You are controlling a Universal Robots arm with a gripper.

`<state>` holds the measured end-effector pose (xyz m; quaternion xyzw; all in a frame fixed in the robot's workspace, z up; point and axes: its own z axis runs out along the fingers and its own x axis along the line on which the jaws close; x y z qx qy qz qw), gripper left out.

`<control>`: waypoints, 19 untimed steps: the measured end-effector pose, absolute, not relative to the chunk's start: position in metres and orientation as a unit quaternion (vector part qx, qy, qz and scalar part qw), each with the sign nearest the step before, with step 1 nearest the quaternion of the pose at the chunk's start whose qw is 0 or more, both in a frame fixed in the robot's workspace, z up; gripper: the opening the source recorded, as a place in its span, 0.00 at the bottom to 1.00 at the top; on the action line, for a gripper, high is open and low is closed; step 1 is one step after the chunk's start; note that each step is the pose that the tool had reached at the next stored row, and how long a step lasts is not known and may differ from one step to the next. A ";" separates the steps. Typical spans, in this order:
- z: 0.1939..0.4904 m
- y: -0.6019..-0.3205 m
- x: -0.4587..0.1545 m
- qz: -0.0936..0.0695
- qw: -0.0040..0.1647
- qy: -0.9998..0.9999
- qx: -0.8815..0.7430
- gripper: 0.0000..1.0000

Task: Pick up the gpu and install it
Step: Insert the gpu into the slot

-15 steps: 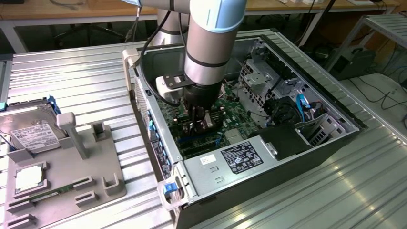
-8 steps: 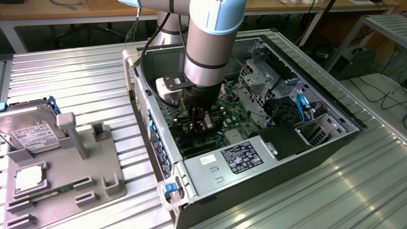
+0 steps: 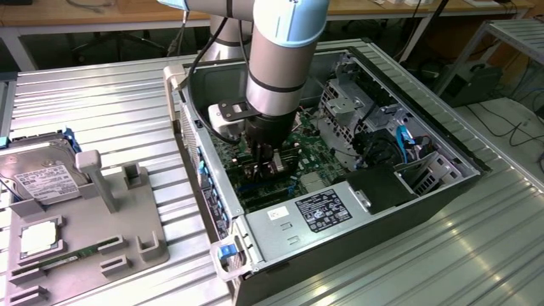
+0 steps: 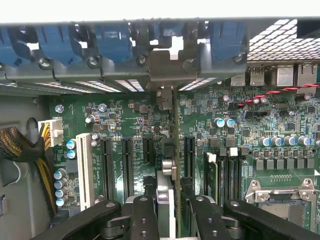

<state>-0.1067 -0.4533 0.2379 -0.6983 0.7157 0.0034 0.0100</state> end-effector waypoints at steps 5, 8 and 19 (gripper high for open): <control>0.240 -0.453 -0.107 0.003 0.010 0.716 -0.698 0.31; 0.242 -0.453 -0.107 0.003 0.010 0.716 -0.698 0.37; 0.246 -0.453 -0.107 0.003 0.009 0.716 -0.698 0.45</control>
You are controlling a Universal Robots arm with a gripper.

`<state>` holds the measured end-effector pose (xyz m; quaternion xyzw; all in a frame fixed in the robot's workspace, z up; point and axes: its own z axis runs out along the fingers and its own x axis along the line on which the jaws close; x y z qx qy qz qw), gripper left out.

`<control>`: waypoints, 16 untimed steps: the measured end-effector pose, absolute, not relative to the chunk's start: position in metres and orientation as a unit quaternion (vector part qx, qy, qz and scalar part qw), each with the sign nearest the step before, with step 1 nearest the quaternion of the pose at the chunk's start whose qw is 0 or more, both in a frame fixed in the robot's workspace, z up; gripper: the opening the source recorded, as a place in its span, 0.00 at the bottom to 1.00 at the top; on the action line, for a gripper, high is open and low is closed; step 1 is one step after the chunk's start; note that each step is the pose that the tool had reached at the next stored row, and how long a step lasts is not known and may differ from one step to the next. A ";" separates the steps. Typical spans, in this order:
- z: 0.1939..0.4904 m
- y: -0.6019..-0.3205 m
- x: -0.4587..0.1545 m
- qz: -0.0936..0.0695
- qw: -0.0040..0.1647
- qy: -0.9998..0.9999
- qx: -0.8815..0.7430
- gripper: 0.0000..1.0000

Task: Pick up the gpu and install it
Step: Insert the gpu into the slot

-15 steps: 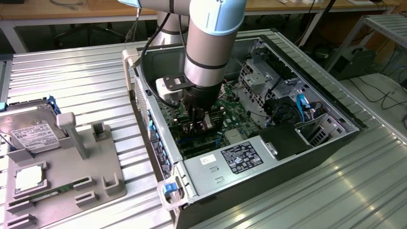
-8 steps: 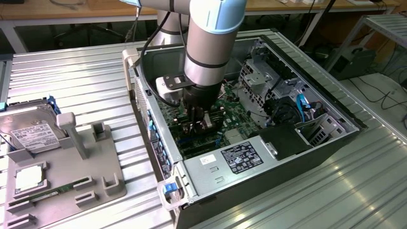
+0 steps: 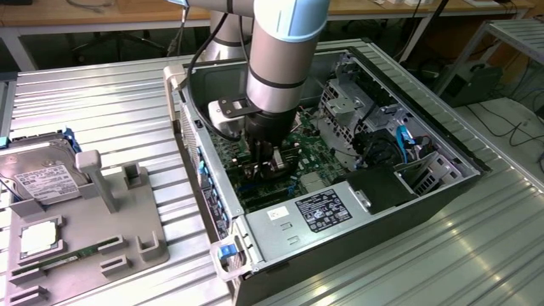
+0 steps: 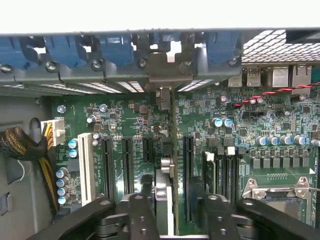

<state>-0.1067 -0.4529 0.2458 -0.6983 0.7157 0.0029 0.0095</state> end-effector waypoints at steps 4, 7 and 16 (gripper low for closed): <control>0.248 -0.453 -0.107 0.003 0.009 0.716 -0.698 0.45; 0.251 -0.453 -0.107 0.003 0.009 0.716 -0.698 0.45; 0.276 -0.452 -0.107 0.002 0.009 0.716 -0.698 0.45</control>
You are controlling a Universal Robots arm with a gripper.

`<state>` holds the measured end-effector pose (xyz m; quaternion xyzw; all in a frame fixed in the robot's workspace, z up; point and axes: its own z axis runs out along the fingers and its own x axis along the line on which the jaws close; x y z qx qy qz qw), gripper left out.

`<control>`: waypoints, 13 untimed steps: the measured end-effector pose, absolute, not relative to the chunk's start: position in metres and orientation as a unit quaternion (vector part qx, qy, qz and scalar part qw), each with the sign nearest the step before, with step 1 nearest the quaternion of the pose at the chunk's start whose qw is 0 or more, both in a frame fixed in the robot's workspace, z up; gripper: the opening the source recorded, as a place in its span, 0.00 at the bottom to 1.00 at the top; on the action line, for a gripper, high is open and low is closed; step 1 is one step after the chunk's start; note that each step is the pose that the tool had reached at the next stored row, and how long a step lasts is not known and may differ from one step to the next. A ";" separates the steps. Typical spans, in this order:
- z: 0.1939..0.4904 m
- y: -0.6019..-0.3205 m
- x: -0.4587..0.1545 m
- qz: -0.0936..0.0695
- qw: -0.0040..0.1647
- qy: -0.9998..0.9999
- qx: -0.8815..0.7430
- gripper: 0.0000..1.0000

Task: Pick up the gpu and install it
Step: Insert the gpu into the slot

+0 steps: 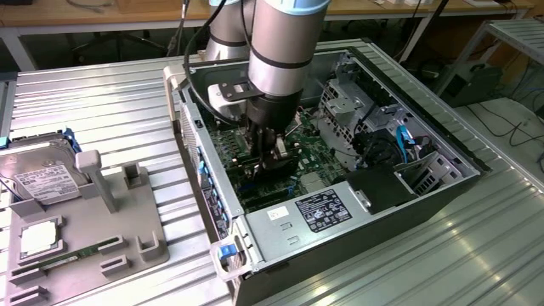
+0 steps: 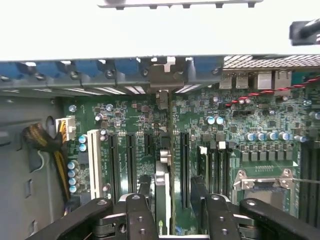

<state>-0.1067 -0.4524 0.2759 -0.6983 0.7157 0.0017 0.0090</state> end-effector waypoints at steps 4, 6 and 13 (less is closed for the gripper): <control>0.282 -0.452 -0.107 0.002 0.009 0.716 -0.698 0.45; 0.282 -0.452 -0.107 0.002 0.009 0.716 -0.698 0.44; 0.282 -0.452 -0.107 0.002 0.009 0.716 -0.698 0.18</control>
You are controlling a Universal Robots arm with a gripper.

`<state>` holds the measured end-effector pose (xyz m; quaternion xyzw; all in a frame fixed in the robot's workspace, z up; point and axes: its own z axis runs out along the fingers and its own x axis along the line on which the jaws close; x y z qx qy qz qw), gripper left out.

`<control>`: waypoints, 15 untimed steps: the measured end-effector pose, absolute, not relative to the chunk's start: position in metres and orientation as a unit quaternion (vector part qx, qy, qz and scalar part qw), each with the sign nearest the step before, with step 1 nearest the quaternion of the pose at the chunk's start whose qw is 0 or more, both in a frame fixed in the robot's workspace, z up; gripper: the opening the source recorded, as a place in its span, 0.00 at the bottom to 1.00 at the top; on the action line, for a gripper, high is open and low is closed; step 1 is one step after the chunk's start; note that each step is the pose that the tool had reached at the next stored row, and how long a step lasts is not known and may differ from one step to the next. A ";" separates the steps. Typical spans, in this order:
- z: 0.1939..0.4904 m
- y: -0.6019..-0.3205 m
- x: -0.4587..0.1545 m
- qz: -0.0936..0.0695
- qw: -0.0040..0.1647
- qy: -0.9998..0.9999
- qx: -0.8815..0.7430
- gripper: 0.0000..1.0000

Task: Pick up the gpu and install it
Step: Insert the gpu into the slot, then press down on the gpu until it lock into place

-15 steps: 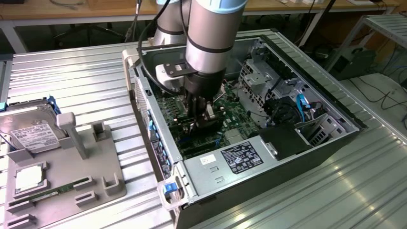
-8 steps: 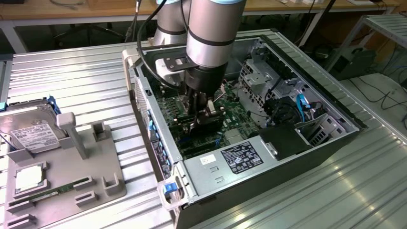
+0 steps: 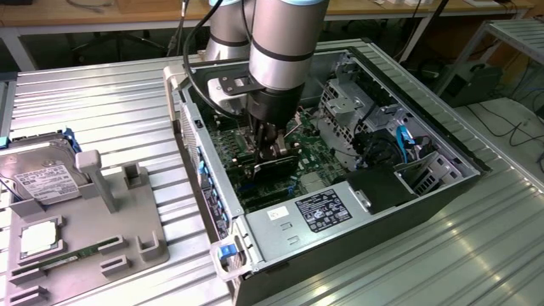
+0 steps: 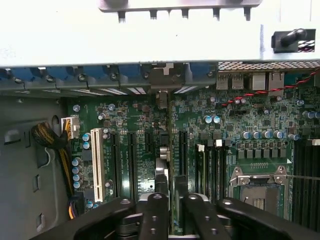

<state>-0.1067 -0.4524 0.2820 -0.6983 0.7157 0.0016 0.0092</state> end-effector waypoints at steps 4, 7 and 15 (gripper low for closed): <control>0.282 -0.452 -0.107 0.002 0.009 0.716 -0.698 0.11; 0.282 -0.452 -0.107 0.002 0.009 0.716 -0.698 0.11; 0.282 -0.453 -0.112 0.002 0.009 0.716 -0.698 0.11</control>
